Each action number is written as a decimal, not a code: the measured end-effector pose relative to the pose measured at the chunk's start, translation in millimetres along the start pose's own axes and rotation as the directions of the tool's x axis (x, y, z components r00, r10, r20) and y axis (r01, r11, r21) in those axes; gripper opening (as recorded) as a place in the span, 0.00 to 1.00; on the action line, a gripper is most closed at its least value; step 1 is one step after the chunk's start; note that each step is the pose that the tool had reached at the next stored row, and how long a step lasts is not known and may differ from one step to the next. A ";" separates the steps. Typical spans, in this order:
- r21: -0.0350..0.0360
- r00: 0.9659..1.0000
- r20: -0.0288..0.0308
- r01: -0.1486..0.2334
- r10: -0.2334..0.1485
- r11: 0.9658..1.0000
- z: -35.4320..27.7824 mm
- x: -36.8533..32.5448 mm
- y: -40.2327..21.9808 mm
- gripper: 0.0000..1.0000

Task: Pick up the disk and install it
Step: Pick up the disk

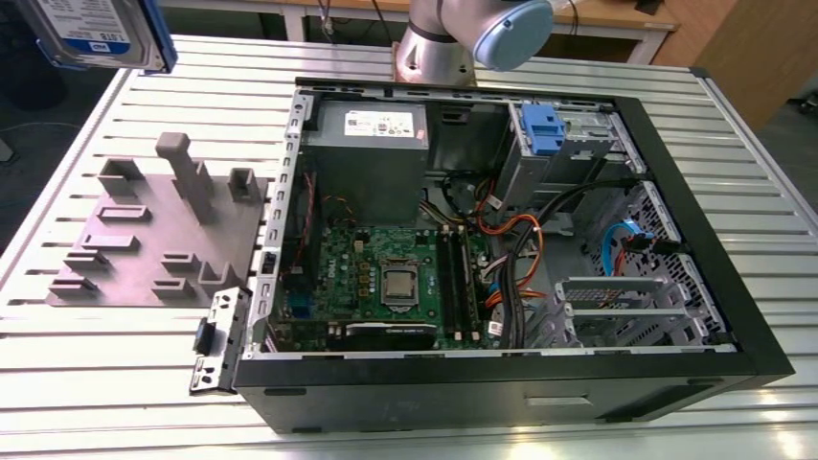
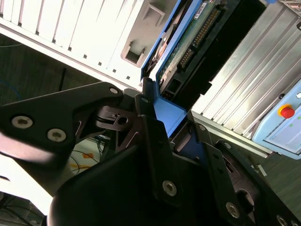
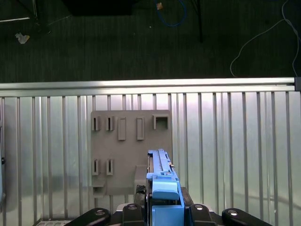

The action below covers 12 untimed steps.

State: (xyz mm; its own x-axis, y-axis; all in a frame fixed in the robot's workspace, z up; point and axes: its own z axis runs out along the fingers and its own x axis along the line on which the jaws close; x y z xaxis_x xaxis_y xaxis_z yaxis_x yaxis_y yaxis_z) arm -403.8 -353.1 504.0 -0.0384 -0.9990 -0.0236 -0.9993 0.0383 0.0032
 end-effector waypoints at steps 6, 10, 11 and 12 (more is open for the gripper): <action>0.000 1.000 0.000 0.000 0.000 1.000 0.0 -0.1 -1.9 0.37; 0.000 1.000 0.000 0.000 0.000 1.000 -0.1 -0.1 -2.8 0.37; 0.000 1.000 0.000 0.000 0.000 1.000 0.0 -0.1 -3.0 0.37; 0.000 1.000 0.000 0.000 0.000 1.000 0.0 -0.1 -3.4 0.37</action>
State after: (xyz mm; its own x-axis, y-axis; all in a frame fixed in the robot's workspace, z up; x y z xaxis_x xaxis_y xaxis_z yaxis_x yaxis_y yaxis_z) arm -400.4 -353.1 504.0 -0.0384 -0.9990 -0.0236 -0.9993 0.0384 0.0031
